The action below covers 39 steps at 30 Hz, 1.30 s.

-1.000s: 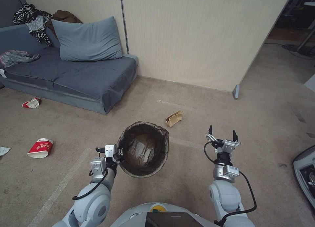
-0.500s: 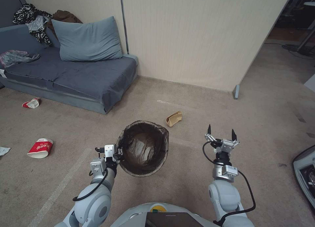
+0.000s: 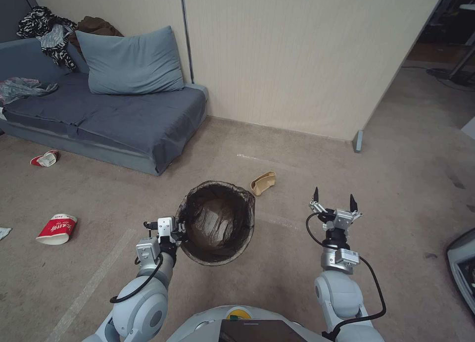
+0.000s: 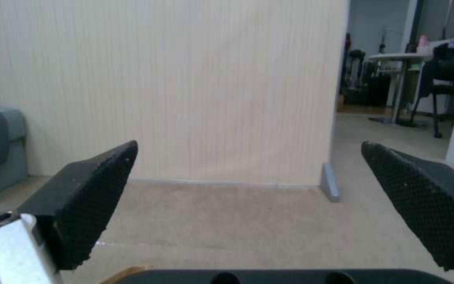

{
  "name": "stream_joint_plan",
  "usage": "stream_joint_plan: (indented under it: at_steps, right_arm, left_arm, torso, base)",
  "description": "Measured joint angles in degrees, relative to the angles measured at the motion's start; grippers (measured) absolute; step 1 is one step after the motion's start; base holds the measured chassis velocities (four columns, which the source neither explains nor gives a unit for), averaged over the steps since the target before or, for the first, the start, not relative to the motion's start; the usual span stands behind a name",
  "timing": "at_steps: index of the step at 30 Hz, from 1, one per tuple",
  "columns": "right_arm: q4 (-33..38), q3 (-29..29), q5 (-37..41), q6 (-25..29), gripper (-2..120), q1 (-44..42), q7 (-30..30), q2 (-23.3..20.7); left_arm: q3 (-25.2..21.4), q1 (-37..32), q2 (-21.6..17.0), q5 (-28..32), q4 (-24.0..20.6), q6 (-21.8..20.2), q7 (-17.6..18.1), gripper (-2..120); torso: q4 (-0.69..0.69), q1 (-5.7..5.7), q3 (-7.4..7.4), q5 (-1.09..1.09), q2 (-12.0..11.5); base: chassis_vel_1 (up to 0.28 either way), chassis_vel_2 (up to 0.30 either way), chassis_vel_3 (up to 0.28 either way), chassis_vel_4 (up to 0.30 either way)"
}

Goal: Pick up the trash bin, then pick up the garbage from the floor and place it into the trash bin.

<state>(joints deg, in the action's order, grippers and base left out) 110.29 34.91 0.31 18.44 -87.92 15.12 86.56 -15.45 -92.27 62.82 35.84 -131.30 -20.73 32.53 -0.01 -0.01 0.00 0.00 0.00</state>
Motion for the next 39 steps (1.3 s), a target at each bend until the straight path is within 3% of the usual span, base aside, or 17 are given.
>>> stream_joint_plan:
  at_steps: [20,39]
  right_arm:
    - [-0.4,-0.3,-0.3,0.8,100,0.5,0.2,0.3]
    - [4.8,-3.3,8.6,-7.1,100,-2.1,1.9,-6.1]
  left_arm:
    - [-0.4,0.3,0.1,0.1,0.0,0.5,0.2,0]
    - [-0.7,0.2,-0.3,-0.7,0.0,1.3,0.5,0]
  torso:
    - [0.00,0.01,0.01,0.01,0.0]
    - [0.00,0.01,0.00,-0.01,0.0]
  base:
    - [-0.191,0.182,0.186,-0.185]
    - [0.008,0.014,0.015,-0.006]
